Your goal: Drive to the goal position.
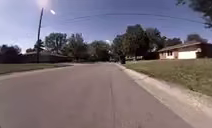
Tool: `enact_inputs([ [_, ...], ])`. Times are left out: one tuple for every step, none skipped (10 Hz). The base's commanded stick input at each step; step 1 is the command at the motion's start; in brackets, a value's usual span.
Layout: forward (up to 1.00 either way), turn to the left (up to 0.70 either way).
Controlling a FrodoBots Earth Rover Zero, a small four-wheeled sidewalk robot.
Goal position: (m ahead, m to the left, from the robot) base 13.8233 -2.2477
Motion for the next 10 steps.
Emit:
enact_inputs([
  [0.7,0.0],
  [0.7,0.0],
  [0.7,0.0],
  [0.7,0.0],
  [0.7,0.0],
  [0.7,0.0],
  [0.7,0.0],
  [0.7,0.0],
  [0.7,0.0],
  [0.7,0.0],
])
